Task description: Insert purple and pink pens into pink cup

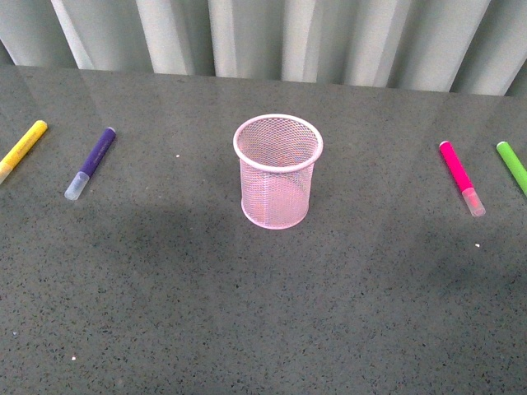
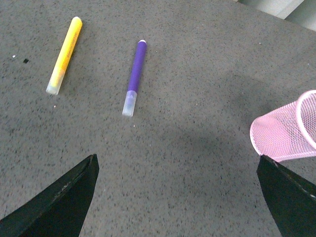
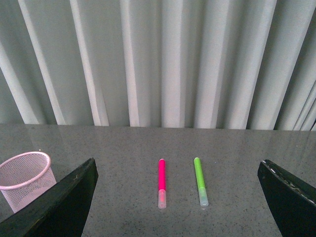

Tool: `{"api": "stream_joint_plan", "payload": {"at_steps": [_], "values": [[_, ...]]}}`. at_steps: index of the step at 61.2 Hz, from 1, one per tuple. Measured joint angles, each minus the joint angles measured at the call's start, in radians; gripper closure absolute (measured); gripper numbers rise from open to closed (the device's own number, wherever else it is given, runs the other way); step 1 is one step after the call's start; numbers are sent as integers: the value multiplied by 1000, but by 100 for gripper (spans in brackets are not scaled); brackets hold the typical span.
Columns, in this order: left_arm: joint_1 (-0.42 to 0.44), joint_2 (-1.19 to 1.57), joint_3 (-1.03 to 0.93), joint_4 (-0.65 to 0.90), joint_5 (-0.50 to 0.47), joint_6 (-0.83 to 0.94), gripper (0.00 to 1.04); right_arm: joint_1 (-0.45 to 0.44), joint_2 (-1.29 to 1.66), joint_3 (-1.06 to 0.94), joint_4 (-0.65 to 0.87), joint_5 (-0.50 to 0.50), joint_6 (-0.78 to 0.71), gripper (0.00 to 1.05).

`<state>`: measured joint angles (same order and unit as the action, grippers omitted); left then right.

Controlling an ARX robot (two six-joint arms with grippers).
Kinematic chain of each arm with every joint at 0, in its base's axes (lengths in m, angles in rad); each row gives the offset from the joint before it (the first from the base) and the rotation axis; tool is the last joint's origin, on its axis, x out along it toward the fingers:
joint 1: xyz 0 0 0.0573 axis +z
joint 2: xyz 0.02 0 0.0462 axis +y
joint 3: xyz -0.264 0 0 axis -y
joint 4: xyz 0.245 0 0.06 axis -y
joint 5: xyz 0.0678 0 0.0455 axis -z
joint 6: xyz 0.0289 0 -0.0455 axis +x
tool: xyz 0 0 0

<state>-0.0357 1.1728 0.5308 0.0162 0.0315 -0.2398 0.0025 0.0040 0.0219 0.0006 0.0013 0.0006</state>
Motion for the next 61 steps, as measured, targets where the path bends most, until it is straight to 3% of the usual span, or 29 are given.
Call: {"api": "stream_joint_plan", "payload": {"at_steps": [30, 61], "values": [[-11, 529, 384, 10, 126, 203, 7, 0, 0, 0, 0, 0, 0, 7], [-6, 871, 659, -26, 74, 370, 7, 0, 0, 0, 0, 0, 0, 7]]}}
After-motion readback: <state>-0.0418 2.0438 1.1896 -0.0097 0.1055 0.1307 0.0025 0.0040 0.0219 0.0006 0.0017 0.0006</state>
